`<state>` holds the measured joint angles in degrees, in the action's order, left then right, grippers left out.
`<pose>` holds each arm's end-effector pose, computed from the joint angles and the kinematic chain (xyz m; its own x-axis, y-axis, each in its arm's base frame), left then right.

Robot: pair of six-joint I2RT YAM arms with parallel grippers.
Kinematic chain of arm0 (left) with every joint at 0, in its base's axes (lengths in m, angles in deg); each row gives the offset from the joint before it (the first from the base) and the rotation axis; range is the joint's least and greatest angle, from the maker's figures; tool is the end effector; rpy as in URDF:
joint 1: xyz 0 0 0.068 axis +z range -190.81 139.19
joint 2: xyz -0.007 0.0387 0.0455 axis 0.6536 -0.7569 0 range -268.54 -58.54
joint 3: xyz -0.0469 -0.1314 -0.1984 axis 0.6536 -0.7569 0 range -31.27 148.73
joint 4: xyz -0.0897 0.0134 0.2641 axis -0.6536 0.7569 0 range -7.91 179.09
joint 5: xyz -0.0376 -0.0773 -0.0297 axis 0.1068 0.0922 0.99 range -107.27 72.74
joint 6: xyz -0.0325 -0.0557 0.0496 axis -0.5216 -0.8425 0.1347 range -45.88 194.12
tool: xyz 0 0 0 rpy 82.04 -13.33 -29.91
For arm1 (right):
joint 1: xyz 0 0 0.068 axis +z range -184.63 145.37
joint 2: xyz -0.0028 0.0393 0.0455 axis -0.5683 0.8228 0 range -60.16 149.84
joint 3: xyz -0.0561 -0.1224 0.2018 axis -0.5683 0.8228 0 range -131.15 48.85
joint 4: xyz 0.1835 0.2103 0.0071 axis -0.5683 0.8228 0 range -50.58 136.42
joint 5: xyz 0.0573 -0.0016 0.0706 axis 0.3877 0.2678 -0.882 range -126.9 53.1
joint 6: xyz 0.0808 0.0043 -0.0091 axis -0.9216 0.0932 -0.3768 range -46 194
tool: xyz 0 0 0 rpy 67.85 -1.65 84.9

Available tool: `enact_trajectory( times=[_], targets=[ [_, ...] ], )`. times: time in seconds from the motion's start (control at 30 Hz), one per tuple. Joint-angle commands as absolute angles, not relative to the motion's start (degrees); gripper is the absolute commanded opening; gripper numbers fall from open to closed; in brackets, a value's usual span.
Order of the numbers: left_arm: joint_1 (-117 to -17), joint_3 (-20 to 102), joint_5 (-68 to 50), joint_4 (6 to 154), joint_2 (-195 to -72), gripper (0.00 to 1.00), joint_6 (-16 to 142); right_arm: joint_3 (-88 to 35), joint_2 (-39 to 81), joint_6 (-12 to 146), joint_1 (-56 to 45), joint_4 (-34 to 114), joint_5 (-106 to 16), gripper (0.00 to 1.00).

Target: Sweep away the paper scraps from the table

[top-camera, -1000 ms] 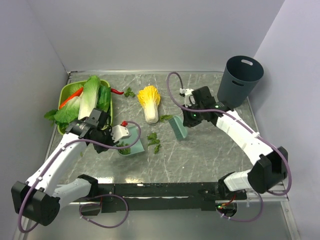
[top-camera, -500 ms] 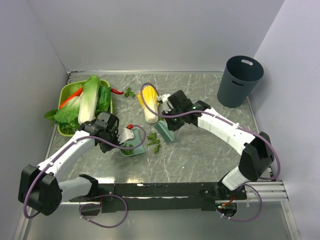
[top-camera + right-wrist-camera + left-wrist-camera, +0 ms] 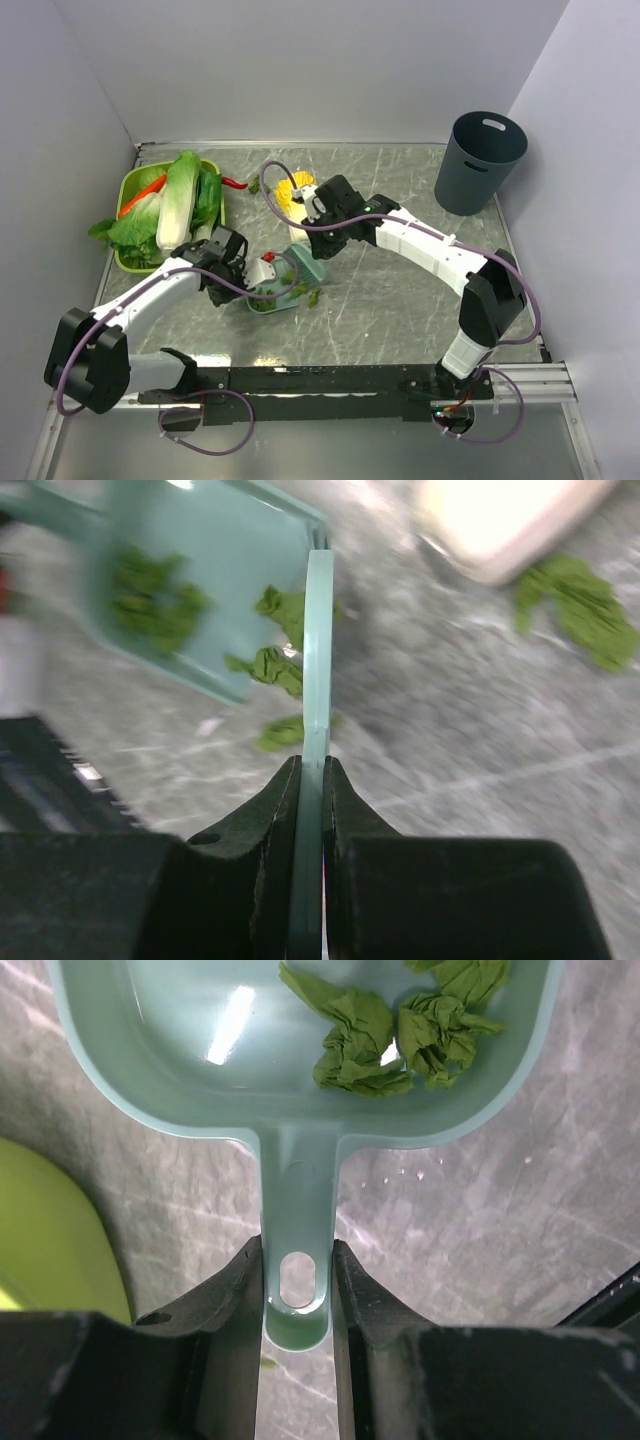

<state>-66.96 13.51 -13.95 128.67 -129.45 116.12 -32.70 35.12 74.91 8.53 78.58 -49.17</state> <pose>0.2228 -0.1140 0.1330 -0.3323 0.9073 -0.2576 0.9119 0.3788 0.1578 0.2803 0.2834 0.2267 -0.5695 -0.5554 -0.6060 -0.7712 0.6162 0.1599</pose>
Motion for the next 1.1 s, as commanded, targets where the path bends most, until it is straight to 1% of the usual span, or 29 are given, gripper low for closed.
enact_trajectory(
  times=[0.0, 0.13, 0.27, 0.5, 0.6, 0.63, 0.8, 0.97, 1.07],
  targets=[
    [-67.6, 14.8, -11.8, 125.6, -131.0, 0.01, 114.3, -36.2, 34.2, 71.6, 9.1, 76.1, -59.2, 0.0],
    [-68.0, 15.0, -11.2, 124.5, -132.1, 0.01, 113.7, -36.0, 33.6, 71.1, 9.1, 76.1, -61.7, 0.0],
    [-68.0, 14.5, -10.9, 123.7, -131.7, 0.01, 112.8, -36.0, 31.8, 72.1, 8.4, 77.8, -58.3, 0.0],
    [-68.0, 12.5, -10.3, 125.5, -128.4, 0.01, 112.7, -32.8, 25.3, 73.5, 3.9, 79.1, -55.0, 0.0],
    [-68.0, 12.9, -9.6, 127.7, -127.0, 0.01, 112.9, -32.0, 23.8, 77.9, 2.0, 79.2, -52.1, 0.0],
    [-68.0, 13.1, -9.5, 128.1, -126.7, 0.01, 113.0, -32.0, 23.7, 78.7, 1.3, 79.4, -48.5, 0.0],
    [-68.0, 13.2, -9.4, 131.2, -125.0, 0.01, 113.8, -33.9, 25.7, 86.1, -6.2, 78.8, -40.9, 0.0],
    [-68.0, 12.7, -8.7, 134.0, -124.0, 0.01, 114.4, -33.6, 29.8, 94.4, -10.0, 72.7, -34.7, 0.0],
    [-68.0, 12.7, -7.7, 135.1, -123.8, 0.01, 114.0, -33.0, 31.7, 101.7, -10.2, 66.7, -34.4, 0.0]
  ],
)
